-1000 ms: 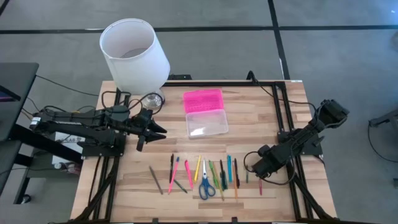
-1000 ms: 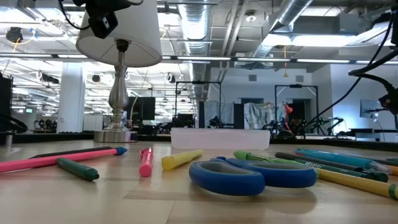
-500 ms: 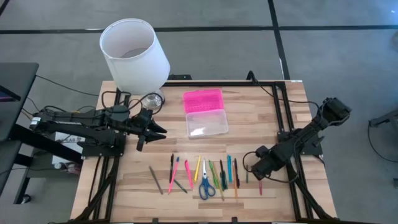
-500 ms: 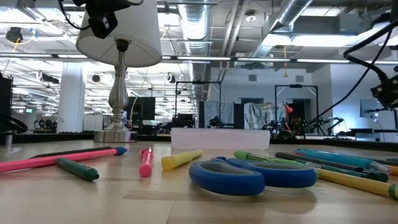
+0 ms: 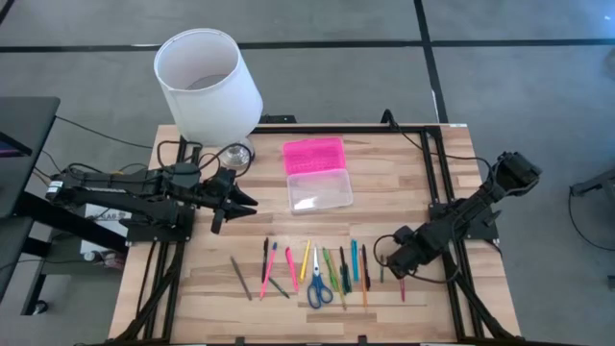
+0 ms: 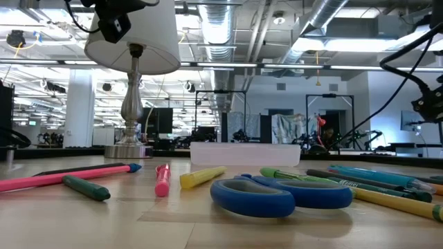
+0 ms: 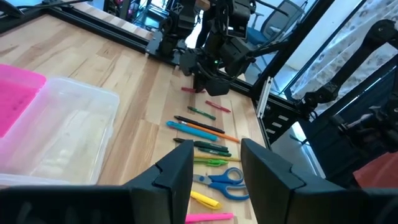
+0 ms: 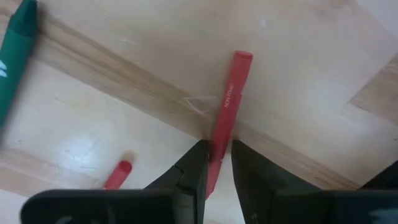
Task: Pick & place school supplies into a supply box
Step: Put the top red crayon into the pink supply box
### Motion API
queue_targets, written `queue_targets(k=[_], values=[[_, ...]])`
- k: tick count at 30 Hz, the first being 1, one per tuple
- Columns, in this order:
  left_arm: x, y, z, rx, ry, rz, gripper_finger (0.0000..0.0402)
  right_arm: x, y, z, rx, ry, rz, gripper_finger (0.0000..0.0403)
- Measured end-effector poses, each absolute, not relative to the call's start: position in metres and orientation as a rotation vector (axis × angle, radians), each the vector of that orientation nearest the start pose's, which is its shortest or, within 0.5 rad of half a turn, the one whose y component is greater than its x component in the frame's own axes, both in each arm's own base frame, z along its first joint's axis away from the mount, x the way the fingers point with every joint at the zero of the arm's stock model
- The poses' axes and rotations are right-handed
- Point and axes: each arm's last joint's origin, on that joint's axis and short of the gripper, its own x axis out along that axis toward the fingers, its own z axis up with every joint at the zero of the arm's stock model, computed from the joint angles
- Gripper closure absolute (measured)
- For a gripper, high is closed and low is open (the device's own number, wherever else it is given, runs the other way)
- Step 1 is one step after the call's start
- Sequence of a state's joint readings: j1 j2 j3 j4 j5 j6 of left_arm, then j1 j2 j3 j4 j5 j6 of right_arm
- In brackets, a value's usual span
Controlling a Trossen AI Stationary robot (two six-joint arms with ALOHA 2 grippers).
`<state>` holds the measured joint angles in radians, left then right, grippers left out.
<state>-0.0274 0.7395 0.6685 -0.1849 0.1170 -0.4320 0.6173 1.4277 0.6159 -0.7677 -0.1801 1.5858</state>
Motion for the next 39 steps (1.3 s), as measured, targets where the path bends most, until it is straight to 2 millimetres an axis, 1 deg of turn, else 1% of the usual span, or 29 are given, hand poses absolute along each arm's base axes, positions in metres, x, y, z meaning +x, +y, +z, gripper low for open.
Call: queue_targets(k=[5,14,29,32,37,39], values=[[0.167,-0.007,0.299,-0.435,0.274,-0.042,0.0274,0.160,0.115,0.132,0.835,1.596,-0.652,0.0337],[0.167,-0.007,0.299,-0.434,0.281,-0.035,0.0274,0.167,0.113,0.132,0.815,1.574,-0.555,0.0337],[0.164,-0.006,0.291,-0.452,0.361,-0.009,0.0274,0.166,0.111,0.130,0.796,1.560,-0.563,0.0339],[0.164,-0.006,0.290,-0.452,0.367,-0.008,0.0274,0.165,0.110,0.130,0.793,1.562,-0.567,0.0351],[0.164,-0.006,0.290,-0.452,0.367,-0.005,0.0274,0.165,0.110,0.130,0.789,1.566,-0.573,0.0389],[0.164,-0.006,0.290,-0.450,0.363,0.009,0.0274,0.165,0.110,0.130,0.788,1.566,-0.575,0.0396]])
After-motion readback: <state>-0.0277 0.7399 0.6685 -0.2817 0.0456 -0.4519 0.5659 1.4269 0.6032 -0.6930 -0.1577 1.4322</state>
